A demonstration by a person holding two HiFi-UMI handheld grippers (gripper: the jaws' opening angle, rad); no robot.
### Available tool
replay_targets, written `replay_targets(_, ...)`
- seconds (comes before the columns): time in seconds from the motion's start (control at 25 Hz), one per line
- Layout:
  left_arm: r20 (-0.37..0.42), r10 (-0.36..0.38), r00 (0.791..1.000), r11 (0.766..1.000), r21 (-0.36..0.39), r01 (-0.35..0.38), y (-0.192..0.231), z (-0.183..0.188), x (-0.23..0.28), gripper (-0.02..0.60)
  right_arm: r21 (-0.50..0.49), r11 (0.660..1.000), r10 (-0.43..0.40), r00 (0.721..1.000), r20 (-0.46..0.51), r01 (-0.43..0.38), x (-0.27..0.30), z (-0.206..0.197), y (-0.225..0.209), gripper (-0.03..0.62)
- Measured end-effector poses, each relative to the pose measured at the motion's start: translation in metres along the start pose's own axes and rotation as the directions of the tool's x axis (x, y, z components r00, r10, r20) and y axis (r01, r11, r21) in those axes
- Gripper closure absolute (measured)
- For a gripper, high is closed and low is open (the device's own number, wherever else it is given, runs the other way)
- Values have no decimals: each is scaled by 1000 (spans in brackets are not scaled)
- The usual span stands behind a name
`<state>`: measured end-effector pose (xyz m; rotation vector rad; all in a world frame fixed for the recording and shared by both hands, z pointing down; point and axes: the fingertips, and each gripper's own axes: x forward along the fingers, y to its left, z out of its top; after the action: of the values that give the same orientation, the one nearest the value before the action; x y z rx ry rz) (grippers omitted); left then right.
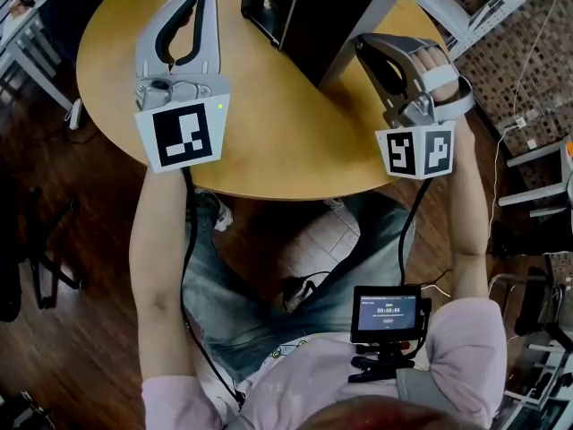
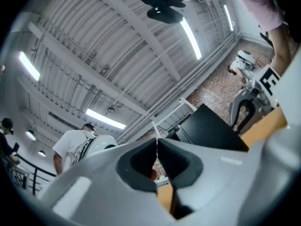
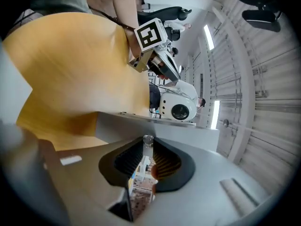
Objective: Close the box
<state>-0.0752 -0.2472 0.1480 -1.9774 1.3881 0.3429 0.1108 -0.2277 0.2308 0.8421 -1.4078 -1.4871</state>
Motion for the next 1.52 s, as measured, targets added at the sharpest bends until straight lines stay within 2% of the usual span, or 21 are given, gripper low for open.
replay_targets(0.44,18,-5,1000,1000,-7,6,1,15,-7,575,-37,999,28,999,-32,-29,14,4,-14,525)
replay_targets(0.96,4,13,1000,1000,-27,-13,5,8,-4,577,0,998,68,998,13,-68,113,6,-21,523)
replay_targets(1.08,17,33,999,998,-56,-32,8,9,-2,577,50,997,62,998,17,-63,125,3,-24,522)
replay_targets(1.16,21,48,999,997,-68,-46,12,10,-1,577,143,989,35,999,34,-40,124,-2,-27,515)
replay_targets(1.2,26,52,998,996,-72,-50,14,11,-1,577,219,975,6,999,54,-18,120,-5,-30,466)
replay_targets(1.24,31,51,998,996,-76,-49,15,12,-3,577,330,944,-41,996,85,11,112,-11,-37,380)
replay_targets(1.28,33,49,998,995,-89,-45,16,12,-4,575,482,875,-114,986,123,41,102,-20,-47,311)
replay_targets(1.32,28,48,998,992,-114,-45,16,12,-6,575,656,752,-210,966,152,60,88,-33,-63,284)
replay_targets(1.36,17,51,999,988,-148,-48,16,11,-7,575,819,572,-315,935,162,51,74,-52,-80,284)
replay_targets(1.4,5,53,999,983,-178,-51,17,10,-9,575,935,356,-414,898,150,8,63,-73,-96,284)
replay_targets(1.44,-4,52,999,979,-197,-52,20,10,-9,575,988,137,-496,859,125,-65,55,-94,-108,284)
replay_targets(1.48,-6,46,999,978,-206,-46,24,11,-9,575,988,-47,-557,825,95,-145,51,-111,-113,298)
replay_targets(1.52,-3,36,999,977,-209,-35,28,13,-9,575,965,-167,-589,806,66,-202,51,-122,-112,337)
